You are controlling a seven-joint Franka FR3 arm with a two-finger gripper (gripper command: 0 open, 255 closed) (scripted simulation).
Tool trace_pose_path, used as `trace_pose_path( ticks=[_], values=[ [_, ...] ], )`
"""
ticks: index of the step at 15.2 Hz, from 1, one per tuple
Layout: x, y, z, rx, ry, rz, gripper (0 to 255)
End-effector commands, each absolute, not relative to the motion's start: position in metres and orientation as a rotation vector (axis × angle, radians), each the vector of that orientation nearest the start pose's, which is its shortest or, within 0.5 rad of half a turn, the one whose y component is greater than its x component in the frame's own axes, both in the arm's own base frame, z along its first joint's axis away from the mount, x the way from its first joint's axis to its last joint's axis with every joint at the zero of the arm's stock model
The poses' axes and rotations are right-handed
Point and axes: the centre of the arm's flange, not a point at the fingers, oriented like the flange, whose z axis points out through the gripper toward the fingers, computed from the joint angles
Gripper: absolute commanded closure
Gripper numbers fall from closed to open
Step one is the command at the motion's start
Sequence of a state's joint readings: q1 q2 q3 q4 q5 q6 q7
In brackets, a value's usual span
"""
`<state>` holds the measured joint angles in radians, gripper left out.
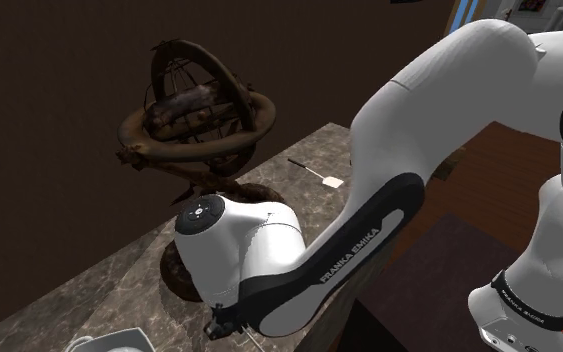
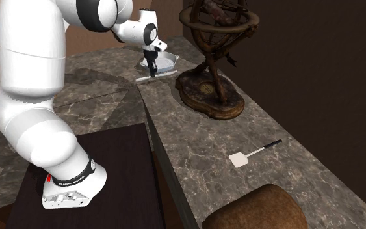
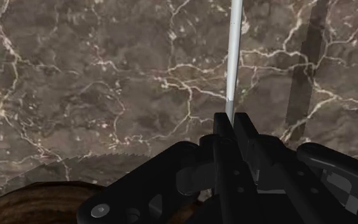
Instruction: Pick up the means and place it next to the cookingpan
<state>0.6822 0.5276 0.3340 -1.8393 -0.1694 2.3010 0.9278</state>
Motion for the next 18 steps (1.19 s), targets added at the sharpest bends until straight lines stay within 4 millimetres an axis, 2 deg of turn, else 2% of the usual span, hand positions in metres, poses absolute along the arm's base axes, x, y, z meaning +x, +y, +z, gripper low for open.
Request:
trace_pose_path(
  ticks=[1,12,18],
  values=[
    [0.353,0.536,0.240,-3.131,-0.258,0.082,255],
    [0.353,0.536,0.181,-3.131,-0.258,0.082,255],
    [0.353,0.536,0.181,-3.131,-0.258,0.082,255]
  ],
)
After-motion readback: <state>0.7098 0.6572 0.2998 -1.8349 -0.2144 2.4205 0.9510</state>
